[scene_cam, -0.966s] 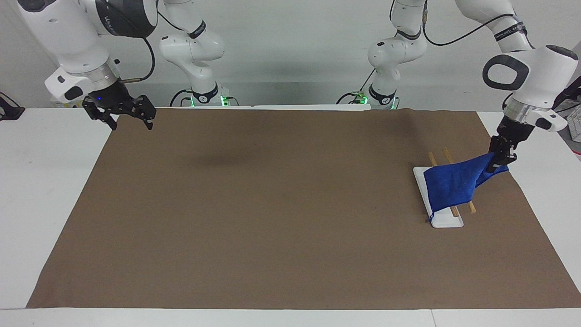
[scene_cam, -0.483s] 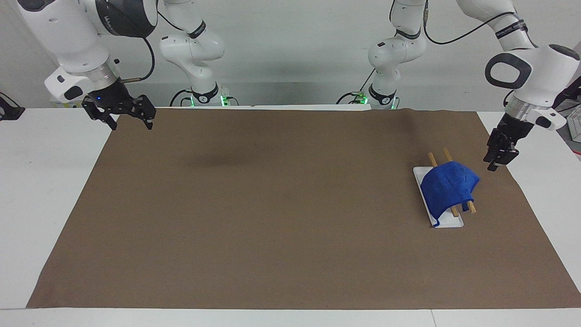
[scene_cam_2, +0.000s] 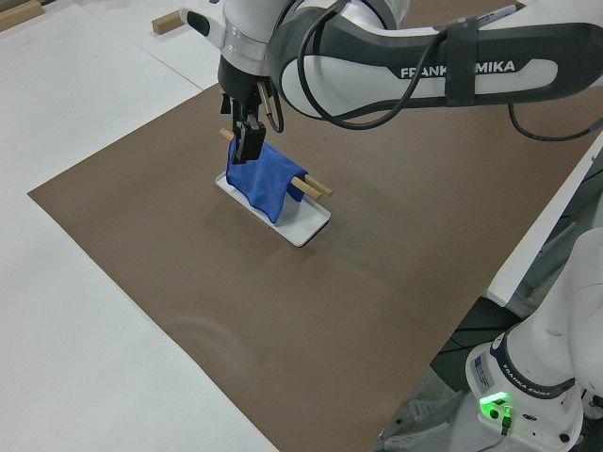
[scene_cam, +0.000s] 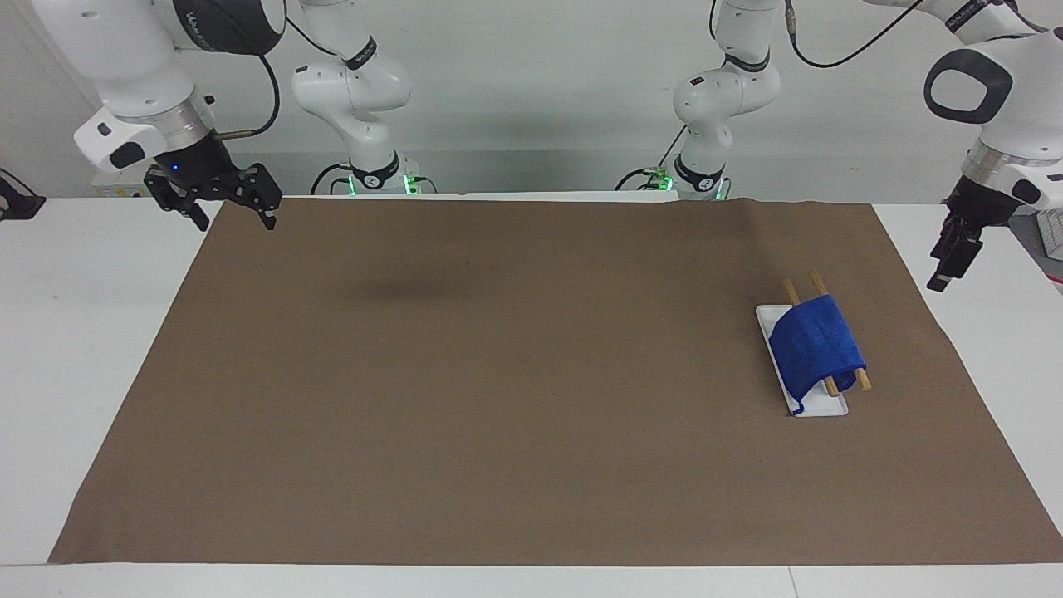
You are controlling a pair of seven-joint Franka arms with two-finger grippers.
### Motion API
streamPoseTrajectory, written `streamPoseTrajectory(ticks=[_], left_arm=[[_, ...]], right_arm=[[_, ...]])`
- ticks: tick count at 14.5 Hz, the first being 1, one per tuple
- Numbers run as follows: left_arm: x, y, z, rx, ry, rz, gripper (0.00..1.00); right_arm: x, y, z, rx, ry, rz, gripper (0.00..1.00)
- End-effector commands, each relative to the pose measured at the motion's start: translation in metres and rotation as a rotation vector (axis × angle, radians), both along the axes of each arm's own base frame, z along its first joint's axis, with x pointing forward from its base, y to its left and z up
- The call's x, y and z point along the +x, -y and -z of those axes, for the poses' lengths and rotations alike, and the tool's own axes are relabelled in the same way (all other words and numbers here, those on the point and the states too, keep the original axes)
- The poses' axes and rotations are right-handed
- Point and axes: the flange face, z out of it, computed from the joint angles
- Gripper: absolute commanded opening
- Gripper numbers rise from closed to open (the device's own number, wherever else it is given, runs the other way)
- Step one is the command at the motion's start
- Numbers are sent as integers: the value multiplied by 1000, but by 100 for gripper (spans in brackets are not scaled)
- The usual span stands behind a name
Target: Right arm passes towel to left arm to hang
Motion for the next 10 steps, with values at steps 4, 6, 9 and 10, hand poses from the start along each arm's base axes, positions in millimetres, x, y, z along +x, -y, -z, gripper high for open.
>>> streamPoseTrajectory(ticks=[4,6,9,10], left_arm=[[-11,100,-72,40,-216,495,100],[-4,141,-78,31,-290,585,100],[0,152,-83,6,-328,620,100],[-2,154,-84,8,-331,649,100]], right_arm=[[-3,-1,-2,-2,-2,0,100],[-5,-1,2,1,-21,-5,100],[-6,0,2,2,-28,-2,100],[-6,1,2,2,-29,0,100]])
